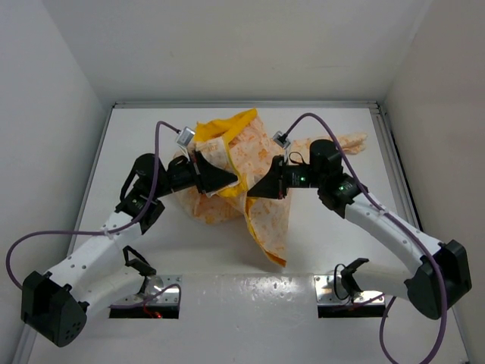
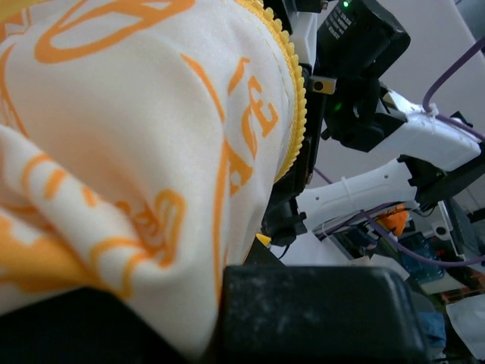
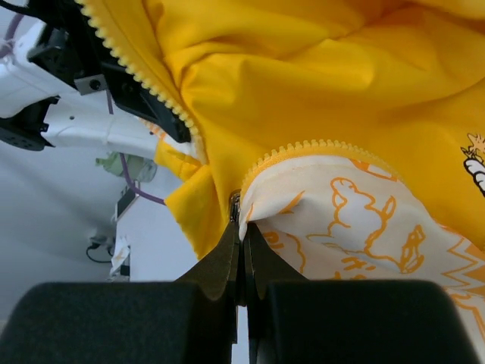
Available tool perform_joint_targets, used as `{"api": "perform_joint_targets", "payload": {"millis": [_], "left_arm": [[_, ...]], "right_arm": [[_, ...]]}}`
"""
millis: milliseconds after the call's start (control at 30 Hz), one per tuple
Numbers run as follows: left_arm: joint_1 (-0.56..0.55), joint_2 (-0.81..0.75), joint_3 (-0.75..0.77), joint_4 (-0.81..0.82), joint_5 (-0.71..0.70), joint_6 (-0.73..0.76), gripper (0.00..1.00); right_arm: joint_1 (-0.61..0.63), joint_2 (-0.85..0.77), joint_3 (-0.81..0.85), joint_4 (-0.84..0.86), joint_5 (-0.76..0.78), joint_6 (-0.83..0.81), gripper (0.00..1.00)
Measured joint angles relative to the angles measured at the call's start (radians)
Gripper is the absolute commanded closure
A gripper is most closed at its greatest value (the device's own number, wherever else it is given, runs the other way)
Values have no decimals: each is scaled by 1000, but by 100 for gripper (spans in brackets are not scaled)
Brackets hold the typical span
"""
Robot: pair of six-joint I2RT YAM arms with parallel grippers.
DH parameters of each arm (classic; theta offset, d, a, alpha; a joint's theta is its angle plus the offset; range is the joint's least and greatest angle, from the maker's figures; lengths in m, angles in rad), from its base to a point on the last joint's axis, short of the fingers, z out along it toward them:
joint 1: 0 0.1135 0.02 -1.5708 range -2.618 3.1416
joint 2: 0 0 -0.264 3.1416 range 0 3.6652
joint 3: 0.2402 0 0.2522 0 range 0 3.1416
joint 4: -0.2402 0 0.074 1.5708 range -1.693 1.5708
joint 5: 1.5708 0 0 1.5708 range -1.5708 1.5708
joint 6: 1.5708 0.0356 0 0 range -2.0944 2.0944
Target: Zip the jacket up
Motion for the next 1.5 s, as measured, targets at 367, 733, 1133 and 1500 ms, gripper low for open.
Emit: {"api": "perform_joint_targets", "payload": {"millis": [367,733,1133,1500], "left_arm": [[-3,5,-39,26,-8,-6,100],[-9,-9,-63,77,0,-13,100],[-9,20,-63,185,0,-100,100],[-9,20,-63,187,0,-111,100]], "right_arm": [[-39,-3,0,63,-22,37,100],[-66,-3,10,114,-34,84,100],[-59,-3,10,163,-65,109,100],[-55,-3,10,169,-79,113,100]]}}
